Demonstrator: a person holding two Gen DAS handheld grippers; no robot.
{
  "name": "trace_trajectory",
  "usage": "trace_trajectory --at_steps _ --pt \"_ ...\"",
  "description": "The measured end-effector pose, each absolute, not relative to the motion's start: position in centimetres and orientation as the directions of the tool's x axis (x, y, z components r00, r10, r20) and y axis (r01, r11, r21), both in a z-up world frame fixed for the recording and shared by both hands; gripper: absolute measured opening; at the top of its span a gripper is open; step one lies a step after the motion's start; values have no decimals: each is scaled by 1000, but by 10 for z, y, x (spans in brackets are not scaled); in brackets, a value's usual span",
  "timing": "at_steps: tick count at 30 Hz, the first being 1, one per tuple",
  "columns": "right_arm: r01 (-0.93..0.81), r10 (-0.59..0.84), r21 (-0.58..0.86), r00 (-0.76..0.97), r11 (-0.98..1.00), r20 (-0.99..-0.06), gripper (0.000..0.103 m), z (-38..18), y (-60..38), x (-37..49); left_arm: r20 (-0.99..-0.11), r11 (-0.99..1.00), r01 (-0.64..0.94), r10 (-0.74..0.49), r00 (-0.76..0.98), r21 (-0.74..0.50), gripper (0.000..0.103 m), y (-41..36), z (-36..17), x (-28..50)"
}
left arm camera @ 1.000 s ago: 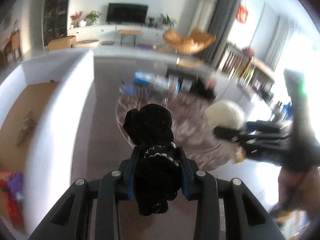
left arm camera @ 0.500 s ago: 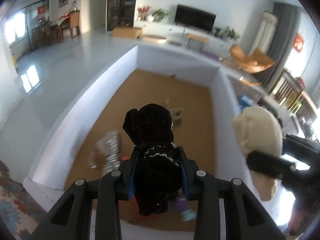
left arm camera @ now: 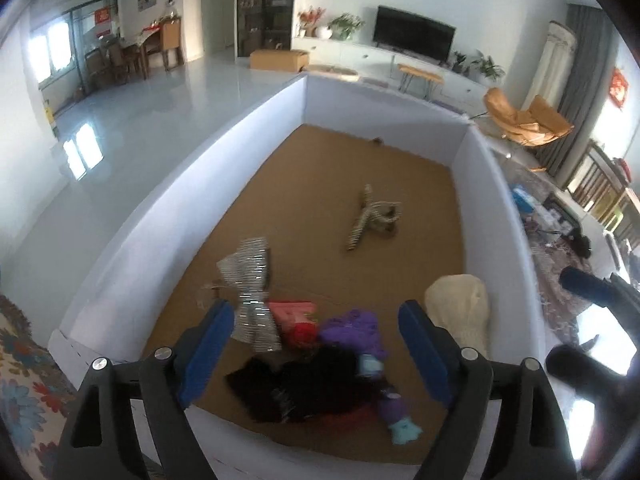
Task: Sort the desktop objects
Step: 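Open both grippers over the bin to drop both bags, then move both tools from the bin back over the table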
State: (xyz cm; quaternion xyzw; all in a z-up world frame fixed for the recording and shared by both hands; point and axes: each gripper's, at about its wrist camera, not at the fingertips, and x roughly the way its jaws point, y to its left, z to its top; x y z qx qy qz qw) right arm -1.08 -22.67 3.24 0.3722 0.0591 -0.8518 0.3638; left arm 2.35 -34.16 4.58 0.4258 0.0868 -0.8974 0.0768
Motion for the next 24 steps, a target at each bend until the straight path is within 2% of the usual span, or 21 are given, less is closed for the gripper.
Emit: trace_trajectory --at_steps 2,5,8,9,11,12,15,18,24 --pt "619 -518 98 -548 -779 -657 101 26 -194 -10 -746 -981 170 -43 -665 -95 84 -322 55 29" --pt "522 -392 6 -633 -853 -668 101 3 -136 -14 -698 -991 71 26 -716 -109 84 -284 73 37" --pt "374 -194 -86 -649 -924 -736 101 -36 -63 -30 -655 -990 -58 131 -744 -132 86 -237 93 43" --pt "331 -150 -97 -646 -939 -749 101 -44 -42 -34 -645 -986 -97 162 -747 -135 88 -219 99 44" --pt "228 -64 -106 -632 -968 -772 101 -60 10 -40 -636 -974 -180 227 -738 -140 103 -183 103 46" --pt "186 -30 -109 -621 -976 -783 101 -65 32 -42 -636 -967 -211 252 -729 -141 103 -167 103 46" --pt "76 62 -131 -590 -988 -805 101 -76 92 -51 -670 -948 -287 301 -678 -135 103 -119 87 40" --pt "10 96 -125 -575 -992 -812 101 -85 132 -50 -729 -941 -317 297 -616 -115 103 -77 52 19" --pt "-44 45 -24 -582 -999 -812 102 -85 157 -45 -826 -958 -283 203 -526 -56 103 -37 -13 -32"
